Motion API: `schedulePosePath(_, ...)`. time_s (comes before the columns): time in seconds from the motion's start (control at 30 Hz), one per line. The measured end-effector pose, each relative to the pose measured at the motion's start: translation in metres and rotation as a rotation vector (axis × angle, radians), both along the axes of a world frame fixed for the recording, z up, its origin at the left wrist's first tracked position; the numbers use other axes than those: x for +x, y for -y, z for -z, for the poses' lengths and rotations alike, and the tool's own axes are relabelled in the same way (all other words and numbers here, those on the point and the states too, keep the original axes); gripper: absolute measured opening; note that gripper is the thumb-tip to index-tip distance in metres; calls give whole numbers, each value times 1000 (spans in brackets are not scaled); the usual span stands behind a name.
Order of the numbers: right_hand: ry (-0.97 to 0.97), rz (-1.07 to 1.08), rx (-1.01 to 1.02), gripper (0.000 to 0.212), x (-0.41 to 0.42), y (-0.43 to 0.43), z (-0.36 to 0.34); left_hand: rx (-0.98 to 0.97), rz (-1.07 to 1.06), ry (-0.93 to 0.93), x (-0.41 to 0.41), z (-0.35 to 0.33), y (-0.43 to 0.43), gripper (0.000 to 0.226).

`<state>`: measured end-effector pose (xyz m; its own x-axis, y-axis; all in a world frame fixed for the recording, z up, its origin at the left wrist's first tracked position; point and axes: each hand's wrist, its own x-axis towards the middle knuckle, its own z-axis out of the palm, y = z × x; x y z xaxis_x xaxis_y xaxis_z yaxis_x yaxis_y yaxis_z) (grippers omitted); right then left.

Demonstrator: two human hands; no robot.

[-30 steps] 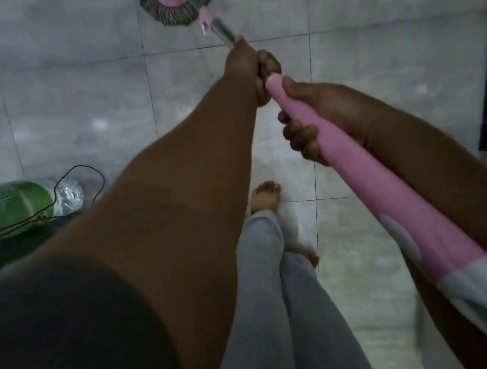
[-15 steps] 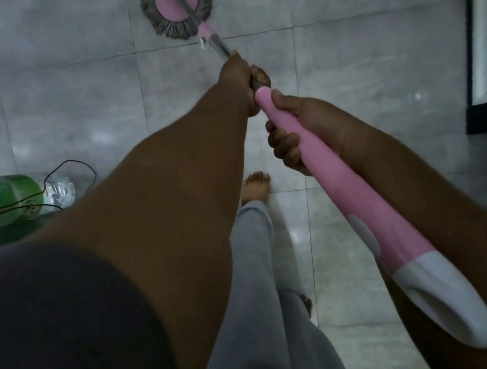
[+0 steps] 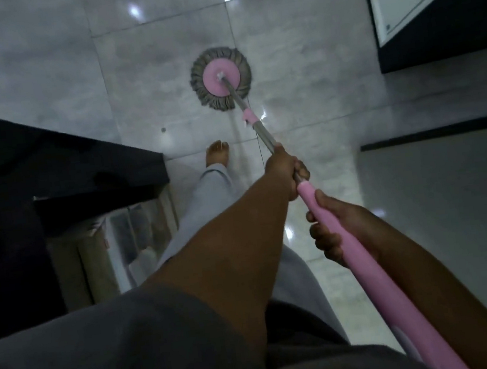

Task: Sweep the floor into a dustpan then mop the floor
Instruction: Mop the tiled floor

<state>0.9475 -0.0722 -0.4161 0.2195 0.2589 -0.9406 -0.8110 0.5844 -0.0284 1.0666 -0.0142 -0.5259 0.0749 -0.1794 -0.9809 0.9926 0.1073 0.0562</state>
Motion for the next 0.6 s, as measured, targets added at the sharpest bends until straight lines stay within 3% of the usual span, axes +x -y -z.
schedulePosePath(0.1,-32,18,-3,48,-24,1,-11,-6,70,-25,-28,-8,-1,54)
schedulePosePath(0.27,-12,-1,0,48,4,13,-5,7,52,-26,-1,-10,9,55)
schedulePosePath(0.6,104,70,-46,50,178,22,67,-37,-72,120,185,56,30,51)
